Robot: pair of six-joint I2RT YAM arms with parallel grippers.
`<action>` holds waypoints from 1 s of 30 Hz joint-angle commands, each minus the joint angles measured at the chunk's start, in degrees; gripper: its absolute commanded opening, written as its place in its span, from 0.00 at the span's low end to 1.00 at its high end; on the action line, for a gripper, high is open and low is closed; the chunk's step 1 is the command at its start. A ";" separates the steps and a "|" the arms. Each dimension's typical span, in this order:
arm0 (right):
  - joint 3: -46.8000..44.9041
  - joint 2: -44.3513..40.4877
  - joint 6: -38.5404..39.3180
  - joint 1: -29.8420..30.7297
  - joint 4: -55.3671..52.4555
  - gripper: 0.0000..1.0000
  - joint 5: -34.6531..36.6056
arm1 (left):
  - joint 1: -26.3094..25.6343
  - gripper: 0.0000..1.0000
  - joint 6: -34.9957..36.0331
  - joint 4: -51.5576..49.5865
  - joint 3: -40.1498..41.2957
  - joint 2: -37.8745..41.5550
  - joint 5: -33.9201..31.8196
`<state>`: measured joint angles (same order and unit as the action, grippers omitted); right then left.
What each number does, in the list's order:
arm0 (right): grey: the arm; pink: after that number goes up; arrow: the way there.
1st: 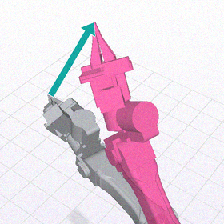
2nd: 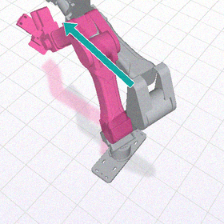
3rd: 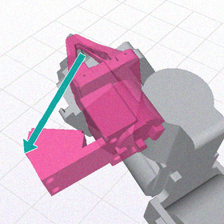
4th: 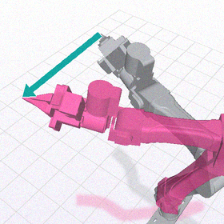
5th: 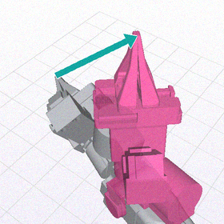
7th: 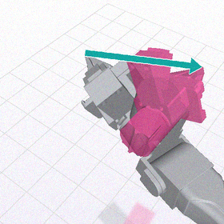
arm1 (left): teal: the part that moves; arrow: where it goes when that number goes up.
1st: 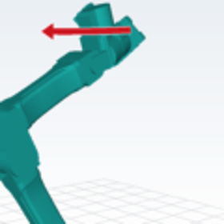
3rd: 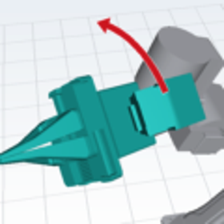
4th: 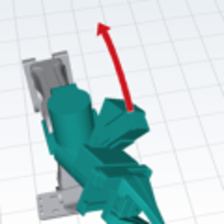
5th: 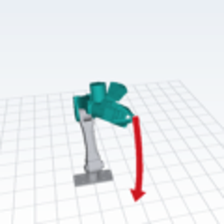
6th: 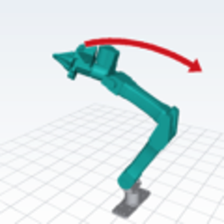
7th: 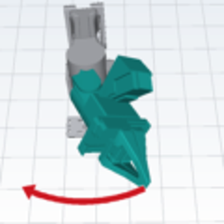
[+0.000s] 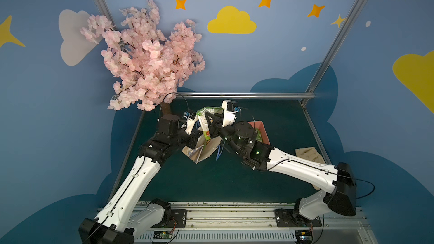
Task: Place the condiment packets inside the bag
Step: Place the condiment packet in the paper bag.
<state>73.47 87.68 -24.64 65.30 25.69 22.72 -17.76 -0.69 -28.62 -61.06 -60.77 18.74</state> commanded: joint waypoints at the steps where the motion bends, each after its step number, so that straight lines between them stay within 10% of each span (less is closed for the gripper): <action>1: -1.28 1.44 2.71 0.76 10.02 0.22 0.22 | 0.00 0.03 -1.80 -1.21 -1.80 -0.10 2.89; 30: -14.77 -0.86 0.04 -3.60 -3.85 0.17 -7.55 | 1.23 0.03 -4.51 -5.28 -7.55 0.04 7.87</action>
<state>56.31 88.25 -24.69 61.60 25.12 17.21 -16.71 -4.60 -35.92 -67.40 -60.80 23.64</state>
